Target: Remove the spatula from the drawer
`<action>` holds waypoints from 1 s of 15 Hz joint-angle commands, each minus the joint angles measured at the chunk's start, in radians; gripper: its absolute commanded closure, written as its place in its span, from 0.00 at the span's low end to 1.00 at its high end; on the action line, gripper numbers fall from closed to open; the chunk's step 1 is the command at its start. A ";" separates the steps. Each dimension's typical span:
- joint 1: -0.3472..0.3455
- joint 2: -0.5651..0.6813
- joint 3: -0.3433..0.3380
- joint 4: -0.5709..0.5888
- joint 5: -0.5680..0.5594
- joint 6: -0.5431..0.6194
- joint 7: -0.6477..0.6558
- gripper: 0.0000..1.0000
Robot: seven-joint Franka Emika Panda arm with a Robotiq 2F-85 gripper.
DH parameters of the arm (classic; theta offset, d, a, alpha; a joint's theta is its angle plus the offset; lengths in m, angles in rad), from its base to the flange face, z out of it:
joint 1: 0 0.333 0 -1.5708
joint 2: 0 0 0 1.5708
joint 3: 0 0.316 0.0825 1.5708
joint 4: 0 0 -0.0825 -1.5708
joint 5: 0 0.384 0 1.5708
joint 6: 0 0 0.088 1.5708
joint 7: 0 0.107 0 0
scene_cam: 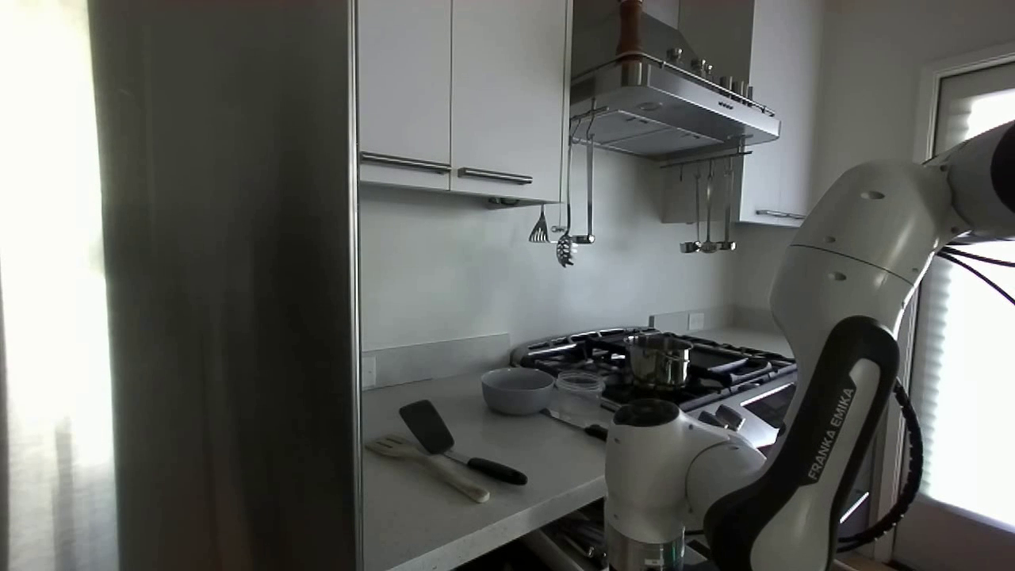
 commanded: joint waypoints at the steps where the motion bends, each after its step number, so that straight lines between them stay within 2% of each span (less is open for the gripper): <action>1: 0.034 0.031 -0.038 0.003 -0.010 0.046 0.005 0.60; 3: 0.045 0.036 -0.052 0.005 -0.011 0.049 0.006 0.71; 5: 0.055 0.035 -0.061 0.006 -0.011 0.046 0.007 0.93; 6: 0.057 0.030 -0.064 0.007 -0.009 0.043 0.005 1.00; 8: 0.049 0.013 -0.053 0.008 0.013 0.014 -0.014 0.95; 11: 0.029 -0.037 -0.030 -0.001 0.049 -0.029 -0.049 0.95; 15: 0.004 -0.123 0.004 0.013 0.099 -0.183 -0.104 0.95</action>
